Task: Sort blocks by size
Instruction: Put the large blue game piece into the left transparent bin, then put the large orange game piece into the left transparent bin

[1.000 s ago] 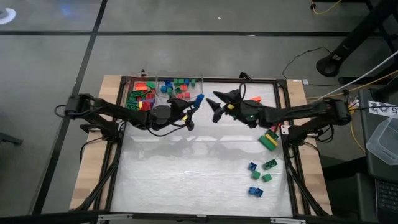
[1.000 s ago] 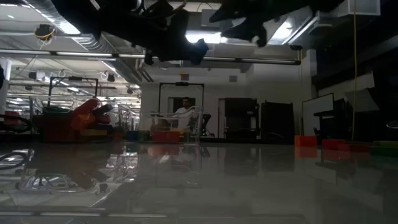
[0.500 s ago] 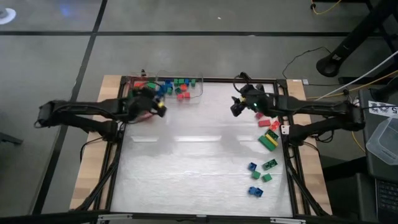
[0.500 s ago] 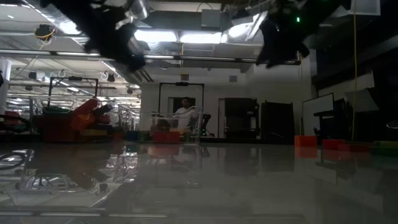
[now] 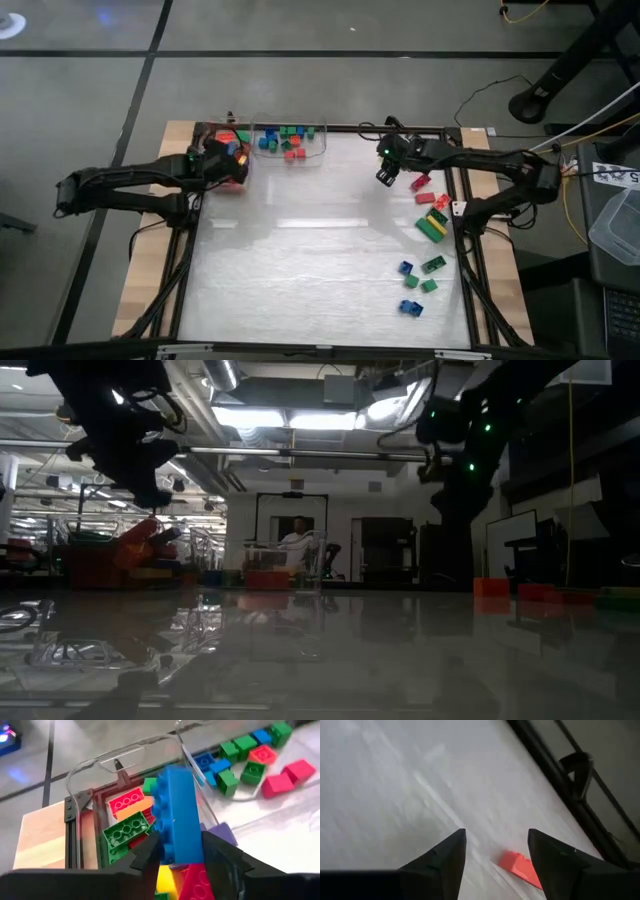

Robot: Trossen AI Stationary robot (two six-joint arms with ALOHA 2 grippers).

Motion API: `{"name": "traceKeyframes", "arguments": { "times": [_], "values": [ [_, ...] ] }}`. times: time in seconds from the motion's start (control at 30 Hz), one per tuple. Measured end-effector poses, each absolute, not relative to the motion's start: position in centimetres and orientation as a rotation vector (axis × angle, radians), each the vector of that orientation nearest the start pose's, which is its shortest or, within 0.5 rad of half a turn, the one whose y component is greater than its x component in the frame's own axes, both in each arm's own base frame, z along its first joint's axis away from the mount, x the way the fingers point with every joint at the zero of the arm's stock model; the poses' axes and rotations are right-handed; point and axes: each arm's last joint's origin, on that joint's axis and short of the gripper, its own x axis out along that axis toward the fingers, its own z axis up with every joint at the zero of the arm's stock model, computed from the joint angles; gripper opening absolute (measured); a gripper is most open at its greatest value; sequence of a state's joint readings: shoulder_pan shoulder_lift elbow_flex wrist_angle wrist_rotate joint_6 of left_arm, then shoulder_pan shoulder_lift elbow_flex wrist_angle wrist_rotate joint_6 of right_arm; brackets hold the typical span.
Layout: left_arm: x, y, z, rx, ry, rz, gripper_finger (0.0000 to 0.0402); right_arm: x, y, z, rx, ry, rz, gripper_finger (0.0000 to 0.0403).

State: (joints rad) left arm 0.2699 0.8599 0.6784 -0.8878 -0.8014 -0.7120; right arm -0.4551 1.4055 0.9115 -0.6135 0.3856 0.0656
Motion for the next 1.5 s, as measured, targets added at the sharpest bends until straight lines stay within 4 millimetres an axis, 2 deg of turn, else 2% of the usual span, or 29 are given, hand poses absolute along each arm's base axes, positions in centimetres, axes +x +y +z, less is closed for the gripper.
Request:
{"name": "traceKeyframes", "arguments": {
  "times": [0.17, 0.3, 0.57, 0.87, 1.17, 1.37, 1.5],
  "values": [
    [12.9, 5.7, 23.1, -0.283, 0.710, 1.274, 0.0163, 22.7, -14.2, 20.2, 0.041, 1.234, -0.748, 0.0211],
    [12.9, 5.7, 22.8, -0.292, 0.707, 1.275, 0.0181, 21.8, -15.4, 19.9, 0.007, 1.296, -0.733, 0.0211],
    [12.9, 5.7, 22.7, -0.302, 0.702, 1.280, 0.0179, 20.0, -16.9, 19.6, -0.011, 1.389, -0.578, 0.0211],
    [12.9, 5.7, 22.7, -0.304, 0.701, 1.281, 0.0178, 18.7, -18.2, 19.6, 0.003, 1.404, -0.529, 0.0211],
    [12.9, 5.7, 22.7, -0.304, 0.701, 1.281, 0.0178, 19.2, -18.7, 17.5, 0.002, 1.472, -0.419, 0.0211],
    [12.9, 5.7, 22.7, -0.304, 0.701, 1.281, 0.0178, 19.5, -19.3, 15.8, -0.032, 1.566, -0.454, 0.0210],
    [12.9, 5.7, 22.7, -0.305, 0.699, 1.281, 0.0178, 19.6, -19.4, 14.9, -0.019, 1.595, -0.435, 0.0191]
  ]
}}
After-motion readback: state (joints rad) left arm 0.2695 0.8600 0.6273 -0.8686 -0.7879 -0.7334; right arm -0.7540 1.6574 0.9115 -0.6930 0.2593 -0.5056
